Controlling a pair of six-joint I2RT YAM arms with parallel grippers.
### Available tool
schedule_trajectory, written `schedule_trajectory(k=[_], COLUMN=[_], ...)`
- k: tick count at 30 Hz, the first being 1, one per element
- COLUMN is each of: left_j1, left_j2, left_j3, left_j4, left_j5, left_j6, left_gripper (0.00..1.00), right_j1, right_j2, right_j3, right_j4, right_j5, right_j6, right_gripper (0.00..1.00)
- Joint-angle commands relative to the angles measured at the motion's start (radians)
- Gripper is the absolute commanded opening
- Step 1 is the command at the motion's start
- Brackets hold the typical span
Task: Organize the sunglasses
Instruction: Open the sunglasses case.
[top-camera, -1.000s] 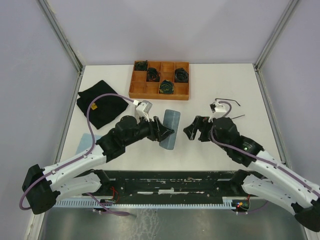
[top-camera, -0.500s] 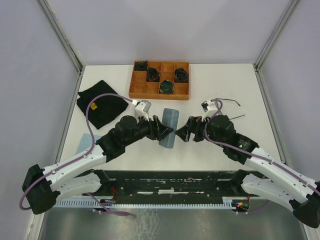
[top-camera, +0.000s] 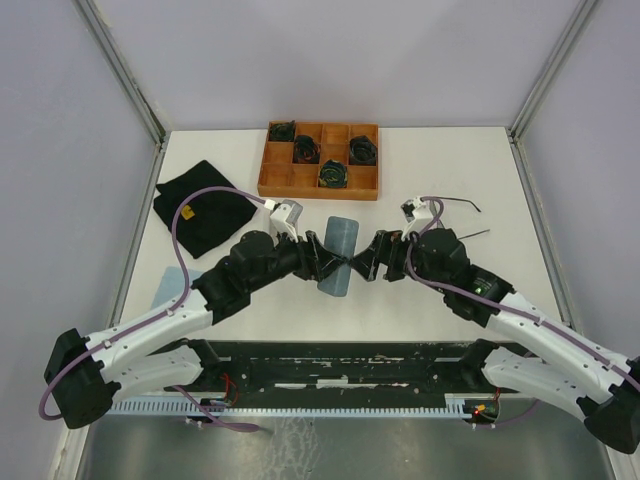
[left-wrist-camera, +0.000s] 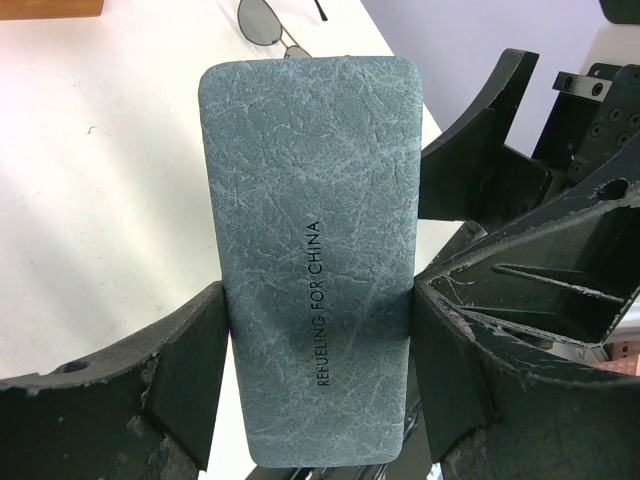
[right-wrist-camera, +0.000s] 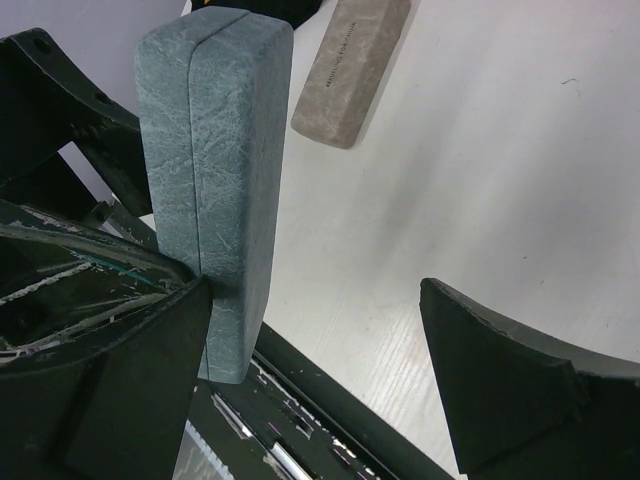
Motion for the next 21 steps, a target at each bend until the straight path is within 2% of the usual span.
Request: schedule_trajectory(k=[1,12,21], left_j1=[0.002,0.001,0.000], left_j2=[-0.008,-0.012,-0.014], left_j3=[0.018,0.013,0.020], left_j4=[0.104,0.161,0.163], left_j5=[0.042,0.120,0.132], left_j6=[-0.012,-0.052,-0.057], left_gripper=[0.03,0.03,0.03], right_j1=[-0.001,-0.001,-0.001], right_j2=[0.021,0.104,0.187], right_j3=[0.015,0.036,0.032], right_j4=[0.044,-0.091,-0.116], right_j5=[0.028,0.211,0.263], right_j6=[0.006,0.002,0.010], right_gripper=[0.93,0.93,0.93])
